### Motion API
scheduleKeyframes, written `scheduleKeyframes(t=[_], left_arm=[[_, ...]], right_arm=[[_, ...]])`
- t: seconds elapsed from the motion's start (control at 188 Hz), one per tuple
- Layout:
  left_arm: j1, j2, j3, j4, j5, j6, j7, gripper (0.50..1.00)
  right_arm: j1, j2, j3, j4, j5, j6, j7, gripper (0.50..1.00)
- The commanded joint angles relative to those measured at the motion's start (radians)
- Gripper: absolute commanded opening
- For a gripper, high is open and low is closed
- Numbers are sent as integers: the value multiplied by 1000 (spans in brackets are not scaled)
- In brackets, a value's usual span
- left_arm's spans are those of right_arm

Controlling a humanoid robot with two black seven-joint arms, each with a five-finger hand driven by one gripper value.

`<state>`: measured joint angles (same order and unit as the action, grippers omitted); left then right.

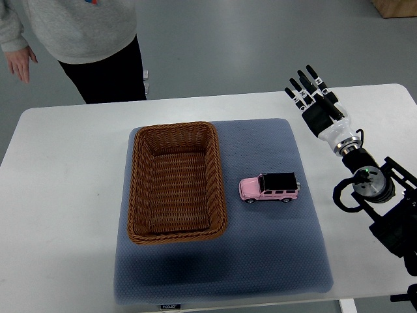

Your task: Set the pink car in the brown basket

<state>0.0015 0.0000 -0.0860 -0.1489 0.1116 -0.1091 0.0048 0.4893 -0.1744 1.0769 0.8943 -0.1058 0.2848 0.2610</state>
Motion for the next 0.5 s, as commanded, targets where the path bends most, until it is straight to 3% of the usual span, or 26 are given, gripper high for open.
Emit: scheduleKeyframes(t=[0.0, 0.308, 0.494], left_arm=[[0, 0, -1, -1, 0, 0, 0, 1000], [0, 0, 0, -14, 0, 0, 0, 1000], [0, 0, 3, -18, 0, -1, 0, 1000]], right_arm=[[0, 0, 0, 2, 0, -4, 0, 913], [15, -56, -25, 55, -104, -9, -31, 913], [69, -185, -157, 169, -491, -24, -86, 913]])
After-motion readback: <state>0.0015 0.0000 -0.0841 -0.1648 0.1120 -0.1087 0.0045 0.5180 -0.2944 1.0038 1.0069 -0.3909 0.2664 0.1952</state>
